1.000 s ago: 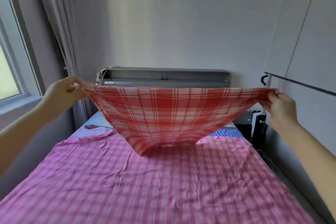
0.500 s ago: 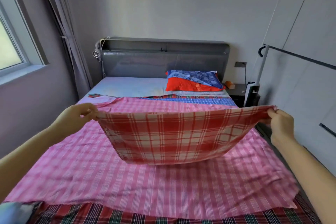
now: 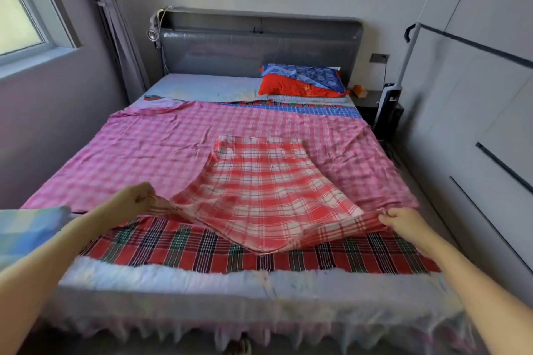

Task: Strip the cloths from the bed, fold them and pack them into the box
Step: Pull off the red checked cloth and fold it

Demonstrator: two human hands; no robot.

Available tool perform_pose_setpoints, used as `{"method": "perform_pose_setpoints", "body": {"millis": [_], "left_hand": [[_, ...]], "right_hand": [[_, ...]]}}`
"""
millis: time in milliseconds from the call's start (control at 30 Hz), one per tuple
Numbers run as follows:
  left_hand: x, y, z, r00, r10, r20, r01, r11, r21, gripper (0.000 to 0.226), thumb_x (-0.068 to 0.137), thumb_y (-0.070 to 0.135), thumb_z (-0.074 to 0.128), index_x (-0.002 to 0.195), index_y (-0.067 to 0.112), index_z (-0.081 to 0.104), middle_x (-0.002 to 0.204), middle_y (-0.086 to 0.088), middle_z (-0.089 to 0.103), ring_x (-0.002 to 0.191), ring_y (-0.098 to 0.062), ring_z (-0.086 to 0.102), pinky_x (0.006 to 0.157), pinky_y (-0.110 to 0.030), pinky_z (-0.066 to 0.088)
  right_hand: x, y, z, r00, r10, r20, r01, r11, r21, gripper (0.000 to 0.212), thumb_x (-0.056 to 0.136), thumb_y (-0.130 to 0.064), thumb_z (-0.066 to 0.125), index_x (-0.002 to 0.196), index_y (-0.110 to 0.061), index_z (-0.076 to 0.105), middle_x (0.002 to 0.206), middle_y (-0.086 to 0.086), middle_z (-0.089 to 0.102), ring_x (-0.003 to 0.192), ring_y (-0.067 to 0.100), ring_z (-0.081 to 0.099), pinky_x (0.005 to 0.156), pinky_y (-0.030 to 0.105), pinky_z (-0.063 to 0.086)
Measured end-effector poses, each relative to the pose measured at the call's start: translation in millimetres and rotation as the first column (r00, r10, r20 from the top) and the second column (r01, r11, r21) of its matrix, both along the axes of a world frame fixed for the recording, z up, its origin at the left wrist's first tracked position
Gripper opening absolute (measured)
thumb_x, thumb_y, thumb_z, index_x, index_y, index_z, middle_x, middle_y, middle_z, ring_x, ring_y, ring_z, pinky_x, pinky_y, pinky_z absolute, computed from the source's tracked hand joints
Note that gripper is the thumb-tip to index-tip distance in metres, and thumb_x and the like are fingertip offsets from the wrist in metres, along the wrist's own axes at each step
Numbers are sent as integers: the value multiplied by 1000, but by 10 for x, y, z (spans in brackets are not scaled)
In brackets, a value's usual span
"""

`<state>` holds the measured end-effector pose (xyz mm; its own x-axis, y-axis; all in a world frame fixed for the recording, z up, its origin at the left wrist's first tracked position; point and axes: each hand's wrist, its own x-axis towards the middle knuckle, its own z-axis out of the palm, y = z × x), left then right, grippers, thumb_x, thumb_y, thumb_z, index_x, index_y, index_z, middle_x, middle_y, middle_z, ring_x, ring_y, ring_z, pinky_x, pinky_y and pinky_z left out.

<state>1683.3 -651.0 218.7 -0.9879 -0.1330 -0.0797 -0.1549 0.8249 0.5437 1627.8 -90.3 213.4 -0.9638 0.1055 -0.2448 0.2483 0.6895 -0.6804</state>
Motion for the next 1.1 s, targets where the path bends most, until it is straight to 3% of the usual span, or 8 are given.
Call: {"method": "perform_pose_setpoints", "body": {"millis": [67, 200, 333, 567, 733, 900, 1000, 1100], "left_hand": [[294, -121, 52, 998, 50, 25, -51, 999, 5, 19, 89, -4, 56, 78, 12, 55, 71, -12, 56, 69, -21, 52, 65, -32, 38], [718, -279, 312, 977, 200, 71, -212, 935, 285, 21, 90, -11, 49, 79, 6, 54, 62, -14, 52, 43, -8, 52, 46, -17, 46], [717, -230, 490, 982, 158, 106, -186, 916, 354, 19, 92, -3, 52, 77, 7, 58, 60, -6, 56, 47, -10, 50, 46, -13, 45], [223, -142, 40, 961, 265, 79, -275, 887, 371, 11, 92, 0, 55, 82, 2, 57, 74, -18, 56, 70, -24, 50, 72, -37, 41], [-493, -304, -489, 928, 352, 121, -372, 879, 299, 6, 89, 5, 61, 86, 0, 61, 73, -17, 58, 70, -25, 52, 72, -39, 43], [-1282, -325, -1023, 898, 389, 205, -430, 874, 225, 8, 89, 3, 58, 83, -2, 61, 74, -15, 58, 68, -24, 50, 63, -30, 39], [-1833, -393, -1412, 895, 362, 262, -411, 897, 161, 15, 90, 4, 56, 75, 4, 58, 66, -11, 56, 60, -23, 47, 58, -30, 36], [-2331, -458, -1746, 889, 342, 304, -382, 921, 81, 16, 90, 6, 56, 74, 6, 58, 69, -11, 59, 65, -24, 51, 61, -30, 38]], "right_hand": [[169, 183, 35, 999, 14, 52, -13, 999, -35, 20, 91, -11, 60, 84, 5, 70, 93, 20, 69, 84, 29, 61, 75, 35, 44], [389, 495, 332, 993, 37, 112, -16, 983, -183, 20, 89, -12, 60, 102, 0, 70, 101, 12, 71, 94, 28, 64, 100, 42, 42], [332, 493, 514, 997, 53, 53, -40, 975, -218, 18, 92, -11, 56, 91, -4, 72, 80, 7, 73, 79, 25, 61, 73, 33, 41], [-115, 135, 158, 994, -106, -16, 99, 965, -245, 19, 95, -9, 52, 90, 1, 67, 82, 7, 65, 76, 20, 55, 66, 28, 40], [-846, -188, -358, 985, -172, 0, 170, 976, -136, 25, 95, -20, 54, 89, 1, 67, 97, 13, 68, 94, 28, 60, 94, 44, 44], [-1519, -551, -794, 971, -235, 34, 233, 971, 43, 32, 96, -20, 51, 84, 6, 63, 82, 22, 62, 86, 35, 60, 79, 43, 47], [-2034, -724, -1170, 966, -249, 65, 236, 958, 162, 39, 97, -18, 50, 59, -7, 51, 66, 12, 54, 78, 33, 57, 58, 33, 35], [-2477, -859, -1520, 955, -264, 138, 222, 940, 259, 33, 97, -21, 48, 71, -4, 60, 83, 19, 63, 85, 34, 58, 63, 32, 36]]}}
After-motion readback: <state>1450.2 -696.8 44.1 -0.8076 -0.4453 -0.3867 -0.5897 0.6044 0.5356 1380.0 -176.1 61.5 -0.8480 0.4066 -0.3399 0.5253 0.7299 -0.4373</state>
